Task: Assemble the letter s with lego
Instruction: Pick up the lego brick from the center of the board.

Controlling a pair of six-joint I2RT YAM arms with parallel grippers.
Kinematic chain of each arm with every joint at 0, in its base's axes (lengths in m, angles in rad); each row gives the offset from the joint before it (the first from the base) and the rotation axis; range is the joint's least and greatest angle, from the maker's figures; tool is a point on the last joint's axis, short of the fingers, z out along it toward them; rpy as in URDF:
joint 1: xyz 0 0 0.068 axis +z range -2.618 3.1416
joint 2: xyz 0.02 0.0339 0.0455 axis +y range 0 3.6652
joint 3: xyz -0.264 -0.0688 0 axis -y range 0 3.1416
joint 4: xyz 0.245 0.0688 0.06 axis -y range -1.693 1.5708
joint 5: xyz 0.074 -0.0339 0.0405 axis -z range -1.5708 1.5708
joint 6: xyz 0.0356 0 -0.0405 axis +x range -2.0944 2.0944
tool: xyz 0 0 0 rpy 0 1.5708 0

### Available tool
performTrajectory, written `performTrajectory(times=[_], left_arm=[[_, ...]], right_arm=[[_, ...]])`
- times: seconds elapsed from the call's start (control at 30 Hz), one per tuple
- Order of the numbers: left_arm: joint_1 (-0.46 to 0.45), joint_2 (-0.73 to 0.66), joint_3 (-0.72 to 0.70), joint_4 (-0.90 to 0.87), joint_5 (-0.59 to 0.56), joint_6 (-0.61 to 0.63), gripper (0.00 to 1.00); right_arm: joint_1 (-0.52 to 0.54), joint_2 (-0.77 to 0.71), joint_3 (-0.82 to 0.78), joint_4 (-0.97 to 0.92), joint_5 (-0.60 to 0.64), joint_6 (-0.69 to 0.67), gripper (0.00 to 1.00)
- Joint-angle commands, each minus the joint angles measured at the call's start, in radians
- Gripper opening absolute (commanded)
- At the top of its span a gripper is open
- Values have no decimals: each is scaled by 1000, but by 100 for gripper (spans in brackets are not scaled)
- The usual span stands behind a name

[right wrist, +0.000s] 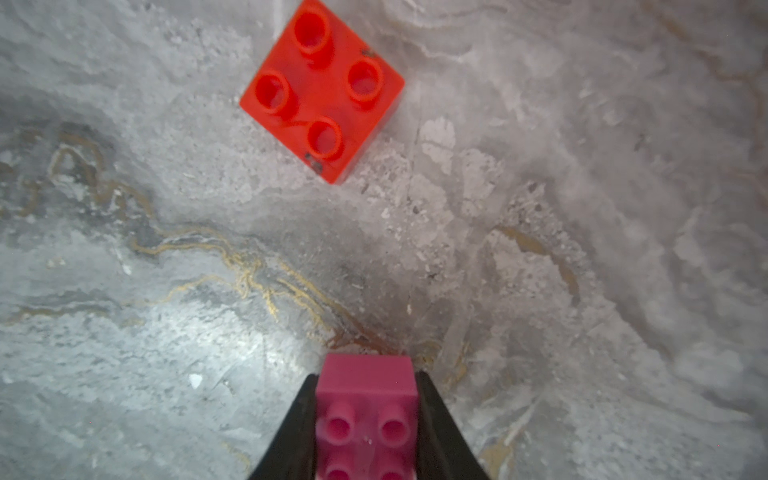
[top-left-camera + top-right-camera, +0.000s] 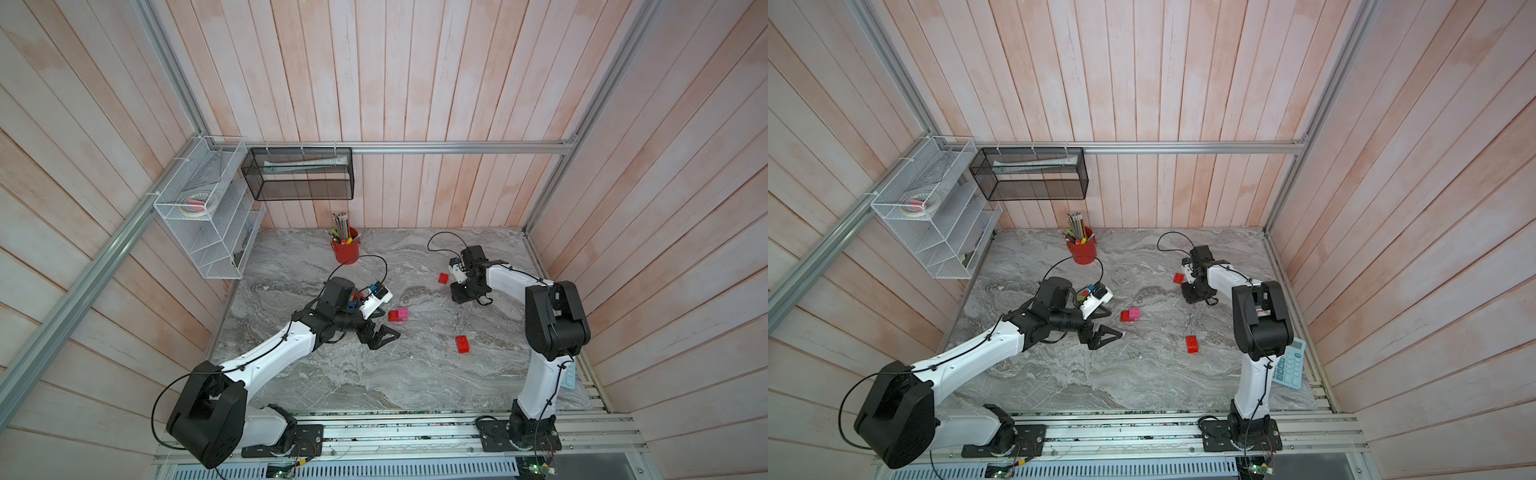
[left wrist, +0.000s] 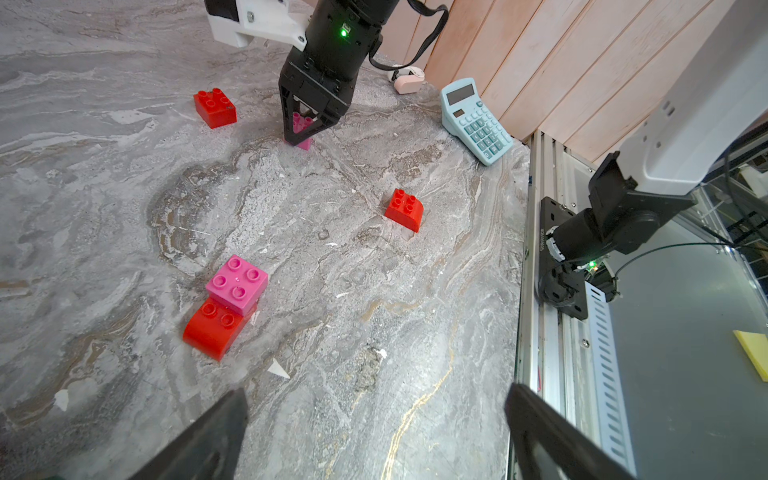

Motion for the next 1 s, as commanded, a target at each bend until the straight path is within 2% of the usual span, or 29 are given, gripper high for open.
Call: performTrajectory(times=[0.0,0.13,0.23,0.47,0.63,0.97], left_arm=[[-5,-8,17,-23,-12,22,100],[-3,-23,20,-60,-20,38,100],[7,-41,23,-108,-28,66,100],[69,-92,25,-214,5,123,100],[110,-126,23,-294,4,168,100],[143,-222,-19,-354,-1,165,100]], right_arm=[[9,2,6,-20,43,1,24],[22,-2,63,-81,41,-38,23],[48,-17,103,-117,-12,-106,23],[140,-14,228,-264,-173,-362,23],[215,8,307,-351,-243,-491,23],[341,83,438,-427,-281,-596,23]])
